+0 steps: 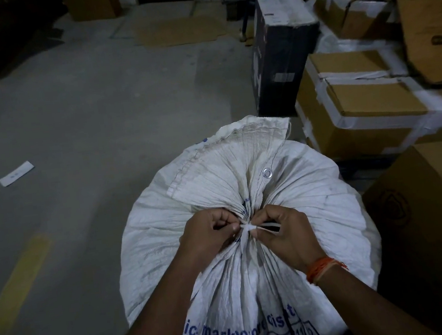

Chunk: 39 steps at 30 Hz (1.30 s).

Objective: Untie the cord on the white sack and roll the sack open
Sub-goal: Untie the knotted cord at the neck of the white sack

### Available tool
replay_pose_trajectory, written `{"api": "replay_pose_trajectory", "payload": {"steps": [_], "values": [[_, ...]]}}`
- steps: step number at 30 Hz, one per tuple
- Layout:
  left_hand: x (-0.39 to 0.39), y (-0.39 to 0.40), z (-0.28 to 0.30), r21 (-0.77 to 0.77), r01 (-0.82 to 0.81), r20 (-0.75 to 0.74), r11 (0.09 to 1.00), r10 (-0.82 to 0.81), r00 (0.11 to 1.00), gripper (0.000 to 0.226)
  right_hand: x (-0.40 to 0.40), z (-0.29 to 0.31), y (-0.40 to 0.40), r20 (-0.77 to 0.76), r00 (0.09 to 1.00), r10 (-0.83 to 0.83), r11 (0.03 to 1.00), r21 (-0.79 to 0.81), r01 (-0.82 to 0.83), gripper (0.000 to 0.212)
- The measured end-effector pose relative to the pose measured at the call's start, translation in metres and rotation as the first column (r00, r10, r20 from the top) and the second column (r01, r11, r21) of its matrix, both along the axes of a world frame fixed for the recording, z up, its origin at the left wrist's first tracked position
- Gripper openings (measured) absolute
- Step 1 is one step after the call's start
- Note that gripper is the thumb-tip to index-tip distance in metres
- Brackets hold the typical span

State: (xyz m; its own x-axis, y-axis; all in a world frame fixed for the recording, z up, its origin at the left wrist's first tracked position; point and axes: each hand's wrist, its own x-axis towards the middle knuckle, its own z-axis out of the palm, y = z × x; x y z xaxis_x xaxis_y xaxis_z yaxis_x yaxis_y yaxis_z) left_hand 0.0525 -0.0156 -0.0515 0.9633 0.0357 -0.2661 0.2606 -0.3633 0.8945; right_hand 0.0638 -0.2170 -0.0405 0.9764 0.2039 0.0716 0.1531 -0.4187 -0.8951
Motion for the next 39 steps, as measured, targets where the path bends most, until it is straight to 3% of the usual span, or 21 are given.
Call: {"api": "replay_pose_trajectory", "payload": {"steps": [7, 10, 18, 23, 27, 32, 36, 39], "values": [[0.001, -0.005, 0.001, 0.047, -0.004, 0.024, 0.999, 0.003, 1.000, 0.007, -0.001, 0.001, -0.001, 0.001, 1.000, 0.003, 1.000, -0.006, -0.003, 0.014], [0.001, -0.009, -0.001, 0.022, 0.008, 0.031, 1.000, -0.009, 0.999, 0.019, 0.000, 0.001, 0.000, 0.000, 1.000, 0.002, 1.000, -0.018, -0.002, 0.014], [-0.002, -0.013, 0.004, 0.019, -0.010, 0.019, 1.000, 0.010, 1.000, 0.006, 0.000, 0.001, -0.001, -0.014, 1.000, 0.007, 1.000, -0.019, -0.007, 0.013], [-0.005, -0.010, 0.014, -0.005, -0.103, 0.016, 0.995, 0.103, 0.995, 0.022, 0.000, 0.001, -0.001, -0.014, 1.000, 0.005, 1.000, -0.017, -0.005, 0.014], [-0.010, -0.018, 0.028, -0.157, -0.061, -0.027, 0.986, 0.058, 0.998, 0.040, 0.000, 0.002, 0.000, -0.030, 1.000, 0.007, 1.000, -0.022, -0.008, 0.015], [-0.013, -0.022, 0.020, 0.151, -0.031, 0.059, 0.988, 0.022, 0.998, 0.026, -0.002, 0.004, 0.003, -0.026, 1.000, 0.003, 1.000, 0.008, -0.002, 0.018], [-0.011, -0.019, 0.021, 0.154, -0.036, 0.113, 0.987, 0.019, 0.993, 0.019, -0.001, 0.004, 0.004, 0.009, 1.000, 0.003, 1.000, -0.024, -0.003, 0.016], [-0.011, -0.017, 0.018, 0.126, -0.039, 0.129, 0.991, 0.023, 0.991, 0.016, -0.001, 0.005, 0.003, 0.137, 0.988, 0.072, 0.989, -0.135, -0.053, 0.018]]}}
